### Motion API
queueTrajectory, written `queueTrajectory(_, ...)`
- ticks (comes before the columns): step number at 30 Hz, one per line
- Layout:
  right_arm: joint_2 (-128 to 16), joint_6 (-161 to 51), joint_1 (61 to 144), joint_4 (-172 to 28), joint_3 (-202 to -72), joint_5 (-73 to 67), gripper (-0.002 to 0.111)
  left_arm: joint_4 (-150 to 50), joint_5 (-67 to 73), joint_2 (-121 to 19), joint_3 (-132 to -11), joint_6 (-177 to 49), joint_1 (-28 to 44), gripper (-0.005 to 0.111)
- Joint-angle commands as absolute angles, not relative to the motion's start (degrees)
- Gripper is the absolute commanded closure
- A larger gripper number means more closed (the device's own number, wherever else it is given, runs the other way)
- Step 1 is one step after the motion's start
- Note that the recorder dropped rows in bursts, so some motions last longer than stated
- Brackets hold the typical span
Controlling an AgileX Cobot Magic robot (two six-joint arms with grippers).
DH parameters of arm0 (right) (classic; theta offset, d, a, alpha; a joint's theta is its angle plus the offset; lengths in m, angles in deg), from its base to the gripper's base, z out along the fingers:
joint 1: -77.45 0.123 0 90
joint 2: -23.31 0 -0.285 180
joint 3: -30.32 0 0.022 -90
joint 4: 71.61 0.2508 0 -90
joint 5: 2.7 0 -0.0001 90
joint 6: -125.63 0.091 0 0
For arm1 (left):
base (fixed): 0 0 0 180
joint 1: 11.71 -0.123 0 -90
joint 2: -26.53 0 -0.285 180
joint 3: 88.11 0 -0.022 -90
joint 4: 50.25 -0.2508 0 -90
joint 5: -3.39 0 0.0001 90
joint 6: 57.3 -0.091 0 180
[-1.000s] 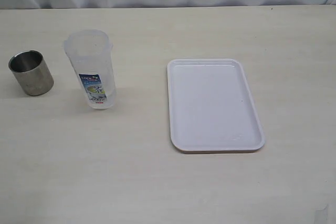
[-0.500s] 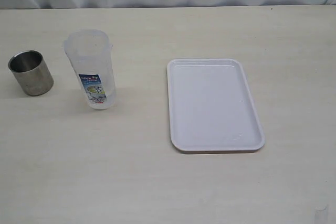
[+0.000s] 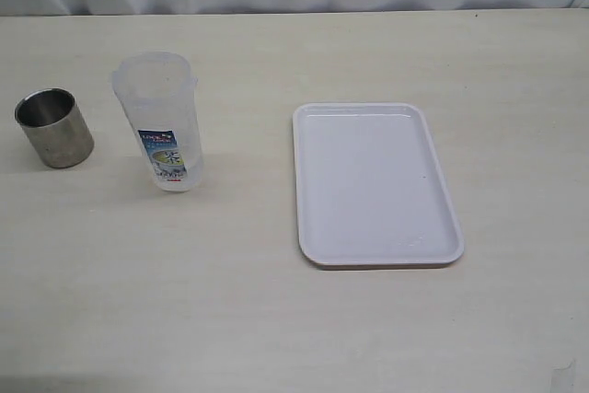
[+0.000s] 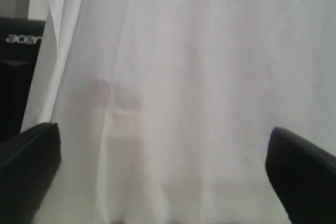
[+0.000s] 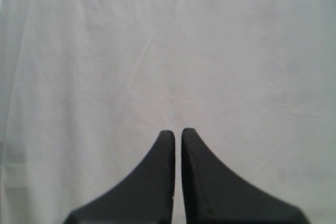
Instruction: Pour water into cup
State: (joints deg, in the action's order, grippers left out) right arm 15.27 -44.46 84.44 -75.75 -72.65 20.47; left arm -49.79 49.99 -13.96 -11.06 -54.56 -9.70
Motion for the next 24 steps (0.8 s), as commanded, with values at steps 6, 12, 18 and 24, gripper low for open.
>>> queueTrajectory(6,15.53,-44.1,84.21,-75.5,-72.47,18.41,0.104,-51.73,66.36,-49.62,-13.9,-57.65,-9.97,0.002)
queueTrajectory(12,15.53,-44.1,84.21,-75.5,-72.47,18.41,0.104,-53.01,69.48,-68.61,-20.1,-59.47,-9.97,0.002)
queueTrajectory(18,15.53,-44.1,84.21,-75.5,-72.47,18.16,0.104,-52.06,73.35,-81.68,-22.82,-59.47,-9.97,0.002)
queueTrajectory(24,15.53,-44.1,84.21,-75.5,-72.47,18.16,0.104,-51.04,73.35,-90.93,-28.75,-59.47,-9.97,0.002)
